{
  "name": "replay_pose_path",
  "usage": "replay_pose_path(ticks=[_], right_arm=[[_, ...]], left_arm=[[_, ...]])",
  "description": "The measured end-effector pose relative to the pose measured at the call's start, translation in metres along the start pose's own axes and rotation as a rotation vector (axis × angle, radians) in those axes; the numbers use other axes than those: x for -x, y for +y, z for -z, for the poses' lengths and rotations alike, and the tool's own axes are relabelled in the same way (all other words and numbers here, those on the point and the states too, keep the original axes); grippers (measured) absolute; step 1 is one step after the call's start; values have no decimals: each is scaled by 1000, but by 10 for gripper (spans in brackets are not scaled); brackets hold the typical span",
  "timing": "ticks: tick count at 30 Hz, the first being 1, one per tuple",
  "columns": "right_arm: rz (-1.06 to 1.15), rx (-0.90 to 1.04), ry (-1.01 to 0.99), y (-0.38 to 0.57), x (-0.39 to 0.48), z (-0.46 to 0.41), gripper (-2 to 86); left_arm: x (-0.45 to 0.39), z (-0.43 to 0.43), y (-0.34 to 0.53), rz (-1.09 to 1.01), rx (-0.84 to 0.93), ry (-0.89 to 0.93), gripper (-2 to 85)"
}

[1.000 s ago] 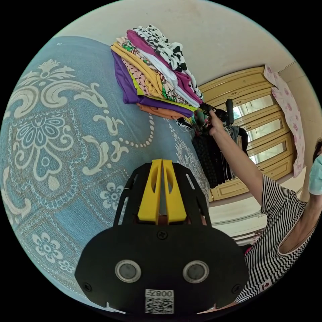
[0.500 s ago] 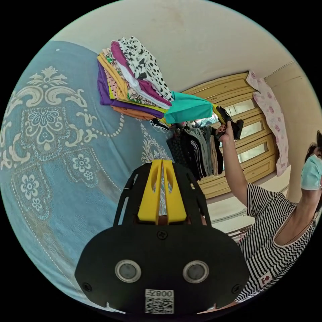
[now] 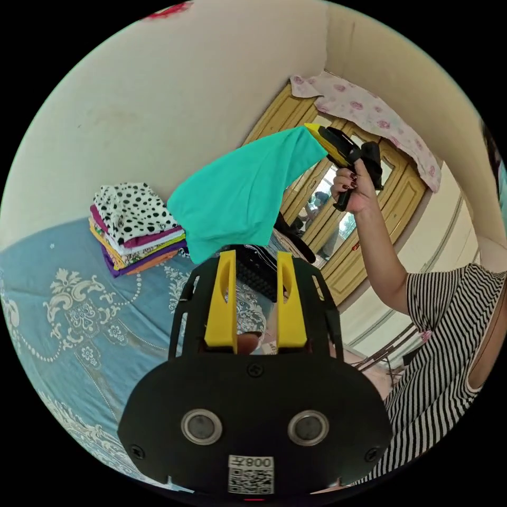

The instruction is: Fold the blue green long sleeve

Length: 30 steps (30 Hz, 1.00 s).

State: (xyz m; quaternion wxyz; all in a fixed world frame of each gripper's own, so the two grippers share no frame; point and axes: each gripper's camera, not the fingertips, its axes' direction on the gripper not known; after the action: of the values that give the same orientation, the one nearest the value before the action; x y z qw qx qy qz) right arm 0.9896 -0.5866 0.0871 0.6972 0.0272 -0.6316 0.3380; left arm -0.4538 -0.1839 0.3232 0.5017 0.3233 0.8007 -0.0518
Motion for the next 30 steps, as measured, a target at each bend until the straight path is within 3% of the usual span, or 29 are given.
replay_pose_path(ticks=[4,8,11,14,17,22,25,30], right_arm=[[50,-2,-52,25,45,20,-2],[31,29,-62,58,54,26,-2],[-19,-42,-185,88,44,40,-2],[0,-59,-6,116,41,38,-1],[-58,136,115,182,10,-35,0],[-250,547,9,354,-43,-193,8],[-273,638,-84,407,-46,-258,22],[-268,722,-31,429,-51,-358,71]], left_arm=[[-64,20,-12,-97,-60,-199,100],[-84,38,-5,-68,-81,-130,79],[-92,50,5,-34,-102,-111,69],[-96,51,20,-21,-75,-138,59],[-80,28,47,55,50,-209,52],[-38,19,117,238,222,-269,62],[-2,19,160,385,345,-330,75],[37,-9,194,519,474,-309,80]])
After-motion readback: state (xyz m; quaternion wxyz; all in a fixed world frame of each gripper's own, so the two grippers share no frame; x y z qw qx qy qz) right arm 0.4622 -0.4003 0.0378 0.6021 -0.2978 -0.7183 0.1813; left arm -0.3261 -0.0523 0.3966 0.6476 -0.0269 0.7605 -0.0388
